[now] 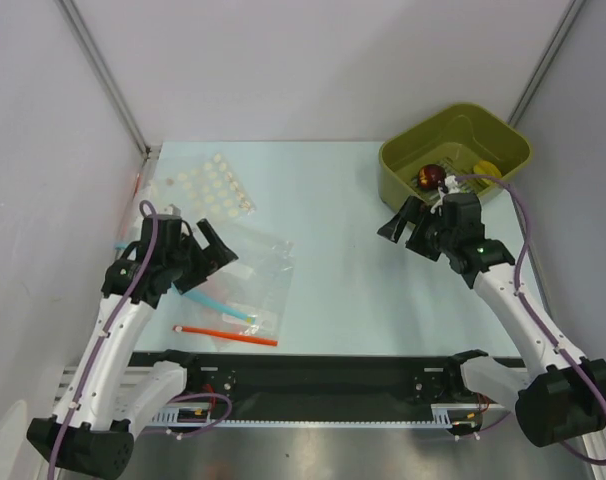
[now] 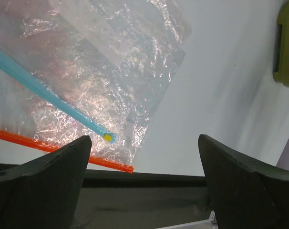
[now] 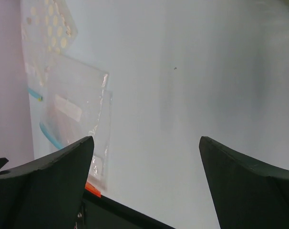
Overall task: Place the food in the zip-top bag and seal the zipper
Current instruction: Pick up the zipper food storage bag at the center of the board.
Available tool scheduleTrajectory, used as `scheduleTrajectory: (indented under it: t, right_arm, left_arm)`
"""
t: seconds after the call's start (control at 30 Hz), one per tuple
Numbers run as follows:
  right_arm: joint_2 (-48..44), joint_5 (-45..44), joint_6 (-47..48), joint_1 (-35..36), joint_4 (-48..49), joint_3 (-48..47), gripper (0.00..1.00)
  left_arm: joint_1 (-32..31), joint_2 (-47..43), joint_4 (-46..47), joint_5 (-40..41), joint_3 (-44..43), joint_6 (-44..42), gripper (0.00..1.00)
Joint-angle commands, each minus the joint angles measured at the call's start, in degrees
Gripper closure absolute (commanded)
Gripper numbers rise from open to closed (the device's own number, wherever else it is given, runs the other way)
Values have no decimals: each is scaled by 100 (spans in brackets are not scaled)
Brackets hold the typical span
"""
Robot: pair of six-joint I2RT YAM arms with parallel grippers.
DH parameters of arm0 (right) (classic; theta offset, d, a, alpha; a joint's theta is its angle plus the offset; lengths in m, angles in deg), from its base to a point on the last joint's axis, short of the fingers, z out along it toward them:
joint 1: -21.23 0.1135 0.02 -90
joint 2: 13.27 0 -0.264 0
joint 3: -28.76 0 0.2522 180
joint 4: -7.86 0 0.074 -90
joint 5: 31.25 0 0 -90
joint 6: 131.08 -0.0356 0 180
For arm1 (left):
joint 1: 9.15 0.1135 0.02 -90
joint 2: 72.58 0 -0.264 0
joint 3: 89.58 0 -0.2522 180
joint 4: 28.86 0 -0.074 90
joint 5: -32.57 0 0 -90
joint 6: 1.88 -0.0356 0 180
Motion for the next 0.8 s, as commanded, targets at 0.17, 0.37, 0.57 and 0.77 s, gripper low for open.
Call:
scheduleTrajectory:
  t: [0.17, 0.37, 0.57, 0.77]
  right_arm:
    - [271, -569, 220, 559, 289, -208, 0]
    - [245, -613, 448, 647, 192, -279, 0]
    - [95, -569, 449, 639, 298, -68, 0]
    - [-45, -560, 396, 647, 359, -15, 0]
  left_arm:
    - [123, -776, -76, 568, 967, 1551, 1]
    - [131, -1453, 47, 1228, 1688, 2554, 3]
    - [131, -1243, 231, 1765, 1918, 2818, 6]
    - [175, -883, 468, 2117, 2128, 2766, 7]
